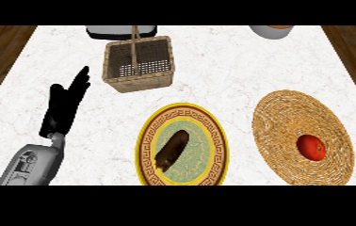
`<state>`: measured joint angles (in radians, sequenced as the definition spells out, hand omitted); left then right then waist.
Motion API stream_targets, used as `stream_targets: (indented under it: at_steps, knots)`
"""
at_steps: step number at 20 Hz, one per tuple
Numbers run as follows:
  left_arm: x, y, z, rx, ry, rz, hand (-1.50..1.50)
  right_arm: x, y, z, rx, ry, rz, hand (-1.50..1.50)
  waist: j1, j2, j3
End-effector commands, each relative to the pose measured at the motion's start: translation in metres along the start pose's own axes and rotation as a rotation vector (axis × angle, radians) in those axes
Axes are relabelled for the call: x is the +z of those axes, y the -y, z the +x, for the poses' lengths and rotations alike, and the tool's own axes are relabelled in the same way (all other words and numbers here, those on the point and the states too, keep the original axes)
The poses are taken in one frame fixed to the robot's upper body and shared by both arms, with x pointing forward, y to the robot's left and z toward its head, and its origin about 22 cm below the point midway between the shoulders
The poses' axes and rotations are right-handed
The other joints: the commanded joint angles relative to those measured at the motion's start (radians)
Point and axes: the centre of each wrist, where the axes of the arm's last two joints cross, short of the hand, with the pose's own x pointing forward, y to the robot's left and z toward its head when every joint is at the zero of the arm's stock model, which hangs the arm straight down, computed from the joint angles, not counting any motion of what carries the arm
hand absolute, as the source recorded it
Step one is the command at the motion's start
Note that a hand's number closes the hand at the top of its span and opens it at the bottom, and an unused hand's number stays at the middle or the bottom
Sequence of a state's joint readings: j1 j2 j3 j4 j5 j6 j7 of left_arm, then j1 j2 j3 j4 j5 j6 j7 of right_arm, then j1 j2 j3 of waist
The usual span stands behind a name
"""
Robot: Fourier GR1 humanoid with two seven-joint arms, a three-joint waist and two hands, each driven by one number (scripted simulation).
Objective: Pick the tomato from the placemat and place it in the basket
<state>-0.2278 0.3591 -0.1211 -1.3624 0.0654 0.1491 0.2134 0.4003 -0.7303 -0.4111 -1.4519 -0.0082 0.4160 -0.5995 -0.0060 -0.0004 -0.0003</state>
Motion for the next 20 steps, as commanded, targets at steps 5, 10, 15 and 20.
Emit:
stream_targets:
  at_steps: [5, 10, 15, 20]
  knots:
    - [0.003, 0.005, -0.002, 0.008, 0.012, -0.005, 0.0, -0.03, -0.035, -0.016, -0.022, -0.017, -0.01, -1.5, 0.006, 0.0, 0.0]
    - [-0.006, 0.013, -0.013, -0.006, 0.003, -0.006, 0.0, -0.038, -0.045, -0.019, -0.038, 0.006, 0.009, -1.5, 0.003, 0.001, 0.0]
    - [-0.002, -0.006, -0.001, -0.015, 0.006, 0.001, 0.0, -0.051, -0.086, -0.044, -0.044, -0.01, 0.005, -1.5, 0.007, 0.0, 0.001]
    - [-0.002, -0.006, 0.005, 0.008, -0.004, -0.006, 0.0, -0.067, -0.078, -0.045, -0.009, -0.018, 0.002, -1.5, 0.006, 0.0, 0.0]
